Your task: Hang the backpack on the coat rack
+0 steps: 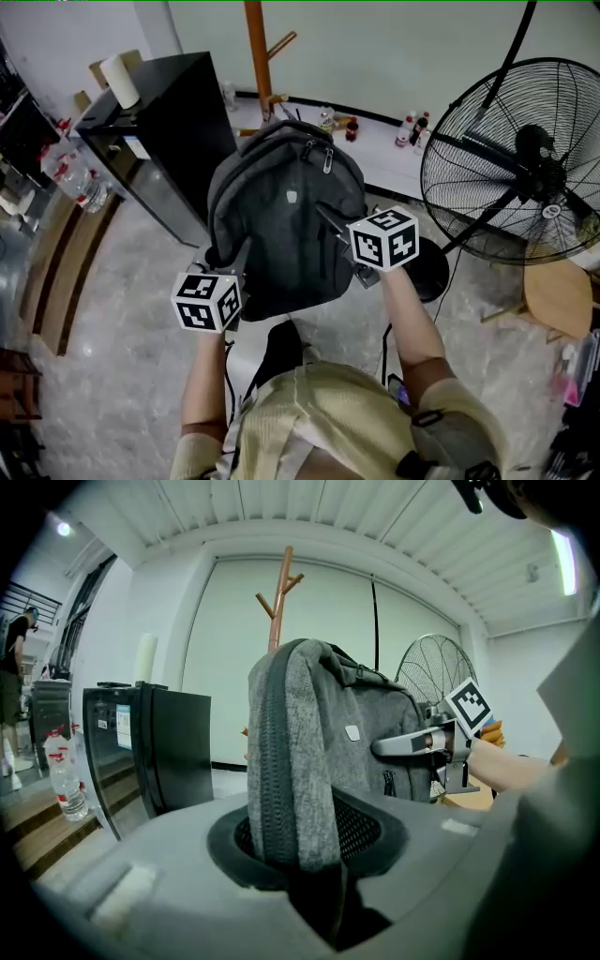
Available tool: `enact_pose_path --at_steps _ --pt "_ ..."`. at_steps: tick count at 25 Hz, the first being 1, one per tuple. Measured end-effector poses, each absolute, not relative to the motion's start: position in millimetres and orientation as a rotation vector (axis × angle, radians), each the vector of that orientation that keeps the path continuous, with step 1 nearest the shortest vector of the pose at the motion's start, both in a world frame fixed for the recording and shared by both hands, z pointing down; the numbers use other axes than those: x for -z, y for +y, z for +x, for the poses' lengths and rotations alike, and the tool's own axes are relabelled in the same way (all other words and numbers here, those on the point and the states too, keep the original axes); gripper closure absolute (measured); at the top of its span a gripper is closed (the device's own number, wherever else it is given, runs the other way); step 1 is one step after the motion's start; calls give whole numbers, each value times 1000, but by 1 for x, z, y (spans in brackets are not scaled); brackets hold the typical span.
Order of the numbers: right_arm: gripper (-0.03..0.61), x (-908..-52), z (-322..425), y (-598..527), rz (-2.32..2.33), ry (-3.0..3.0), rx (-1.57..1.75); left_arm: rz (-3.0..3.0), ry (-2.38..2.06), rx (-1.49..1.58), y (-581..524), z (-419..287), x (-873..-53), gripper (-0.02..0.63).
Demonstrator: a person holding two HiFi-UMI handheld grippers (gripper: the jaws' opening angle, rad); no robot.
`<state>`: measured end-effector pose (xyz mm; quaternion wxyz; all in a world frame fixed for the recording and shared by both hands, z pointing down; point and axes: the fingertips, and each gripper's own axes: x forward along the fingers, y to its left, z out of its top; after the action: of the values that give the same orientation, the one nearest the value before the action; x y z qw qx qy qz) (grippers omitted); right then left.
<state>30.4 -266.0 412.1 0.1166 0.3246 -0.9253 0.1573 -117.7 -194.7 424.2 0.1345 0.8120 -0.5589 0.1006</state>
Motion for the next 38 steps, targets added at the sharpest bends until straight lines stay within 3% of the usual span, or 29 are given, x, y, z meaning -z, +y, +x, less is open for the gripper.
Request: enact_pose_path --at_steps 38 --pt "454 -426 24 -383 964 -2547 -625 2302 -1423 -330 -322 -124 -440 502"
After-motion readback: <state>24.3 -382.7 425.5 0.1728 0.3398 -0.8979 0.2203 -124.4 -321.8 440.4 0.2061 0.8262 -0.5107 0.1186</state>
